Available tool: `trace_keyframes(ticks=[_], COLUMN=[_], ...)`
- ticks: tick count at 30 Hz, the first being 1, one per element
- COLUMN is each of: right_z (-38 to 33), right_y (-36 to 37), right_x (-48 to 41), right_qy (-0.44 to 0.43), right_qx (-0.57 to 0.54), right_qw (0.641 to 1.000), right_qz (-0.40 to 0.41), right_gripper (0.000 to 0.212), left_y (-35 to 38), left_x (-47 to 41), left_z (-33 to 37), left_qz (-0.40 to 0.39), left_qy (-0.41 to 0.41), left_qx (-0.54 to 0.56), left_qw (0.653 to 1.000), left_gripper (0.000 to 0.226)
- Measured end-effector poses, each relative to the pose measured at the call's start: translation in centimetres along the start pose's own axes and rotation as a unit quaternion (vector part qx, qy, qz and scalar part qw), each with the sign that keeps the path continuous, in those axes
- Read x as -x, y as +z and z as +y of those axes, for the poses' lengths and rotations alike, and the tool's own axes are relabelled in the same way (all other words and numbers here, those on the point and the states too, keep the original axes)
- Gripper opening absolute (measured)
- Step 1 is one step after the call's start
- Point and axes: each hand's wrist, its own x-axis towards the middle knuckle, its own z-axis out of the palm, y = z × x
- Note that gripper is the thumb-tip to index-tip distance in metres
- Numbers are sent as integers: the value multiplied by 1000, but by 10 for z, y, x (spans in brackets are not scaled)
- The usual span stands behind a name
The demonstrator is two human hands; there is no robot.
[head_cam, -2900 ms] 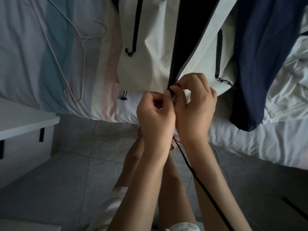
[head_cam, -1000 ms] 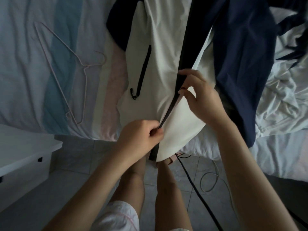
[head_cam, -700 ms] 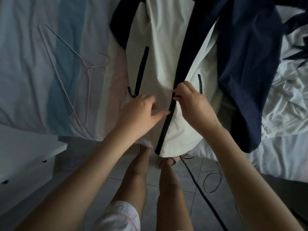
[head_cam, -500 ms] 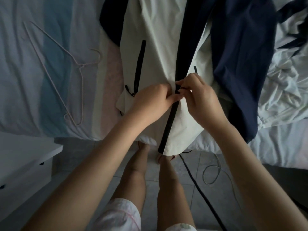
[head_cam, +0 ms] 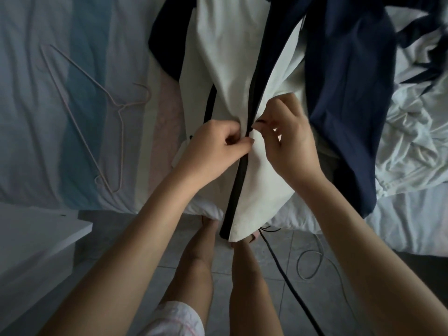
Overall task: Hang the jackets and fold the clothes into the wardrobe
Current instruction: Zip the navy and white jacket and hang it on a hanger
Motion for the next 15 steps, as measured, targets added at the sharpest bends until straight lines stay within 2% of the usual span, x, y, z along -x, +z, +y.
trace_keyframes(ticks=[10,12,15], right_z=[9,9,4], right_y=[1,5,11], right_x=[-45,-40,-23], right_qy=[47,42,0], right_qx=[5,36,73], right_qw=[999,998,994], right_qz=[23,0,-81], right_gripper=[11,8,9], left_y=[-13,-10,-9], left_x=[19,39,68], left_z=[5,1,-8], left_qz=[-2,0,-26], left_qy=[2,-21,-62], left_qx=[-53,-44,-58], left_qw=[999,999,996], left_gripper=[45,44,40])
